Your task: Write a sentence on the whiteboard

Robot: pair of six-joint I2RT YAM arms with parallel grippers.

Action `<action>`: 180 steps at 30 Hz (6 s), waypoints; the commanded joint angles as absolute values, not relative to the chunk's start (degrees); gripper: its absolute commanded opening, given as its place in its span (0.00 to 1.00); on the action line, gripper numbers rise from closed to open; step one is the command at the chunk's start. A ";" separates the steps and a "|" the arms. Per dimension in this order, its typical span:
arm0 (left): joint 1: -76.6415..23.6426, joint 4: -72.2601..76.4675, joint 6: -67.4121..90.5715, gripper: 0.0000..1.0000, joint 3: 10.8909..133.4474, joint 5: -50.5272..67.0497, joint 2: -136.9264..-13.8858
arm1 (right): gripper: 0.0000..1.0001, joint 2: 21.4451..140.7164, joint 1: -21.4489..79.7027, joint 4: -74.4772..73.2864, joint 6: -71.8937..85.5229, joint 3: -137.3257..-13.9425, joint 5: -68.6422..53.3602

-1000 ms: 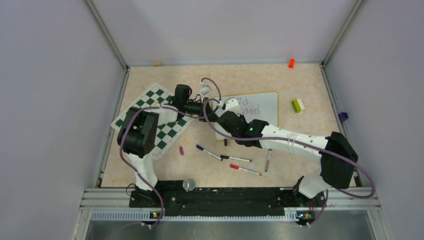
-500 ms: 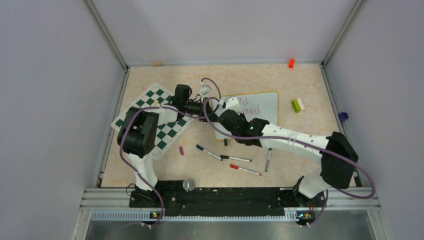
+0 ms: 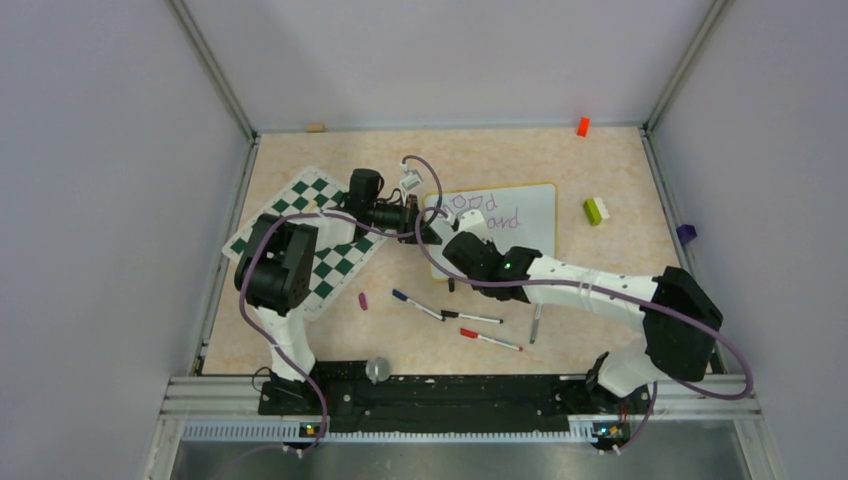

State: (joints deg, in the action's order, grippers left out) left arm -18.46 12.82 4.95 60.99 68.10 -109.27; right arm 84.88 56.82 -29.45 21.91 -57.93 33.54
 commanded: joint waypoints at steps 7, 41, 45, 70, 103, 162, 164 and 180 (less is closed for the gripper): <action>-19.33 10.89 1.67 0.00 61.17 64.52 -110.40 | 0.00 86.22 56.01 -23.57 22.17 -60.59 30.86; -19.29 10.90 1.76 0.00 61.17 64.57 -110.43 | 0.00 70.51 51.81 -17.94 16.96 -52.59 27.80; -19.33 10.86 1.76 0.00 61.17 64.60 -110.35 | 0.00 69.57 51.77 -16.88 16.12 -51.17 27.71; -19.33 10.66 1.76 0.00 61.35 64.69 -110.59 | 0.00 76.16 51.81 -16.66 16.17 -54.31 28.49; -19.29 10.71 1.74 0.00 61.35 64.55 -110.67 | 0.00 79.27 51.32 -18.01 14.57 -57.42 35.87; -19.32 10.72 1.67 0.00 61.39 64.53 -110.58 | 0.00 77.00 50.16 -21.33 15.97 -57.05 35.03; -19.32 10.68 1.67 0.00 61.33 64.58 -110.50 | 0.00 76.50 50.14 -21.51 16.05 -56.91 34.81; -19.27 10.70 1.75 0.00 61.35 64.56 -110.58 | 0.00 69.51 50.18 -21.76 19.16 -52.69 27.50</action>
State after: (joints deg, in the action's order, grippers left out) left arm -18.52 12.53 4.80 61.08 68.14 -109.27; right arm 70.96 50.50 -22.63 17.78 -54.08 29.39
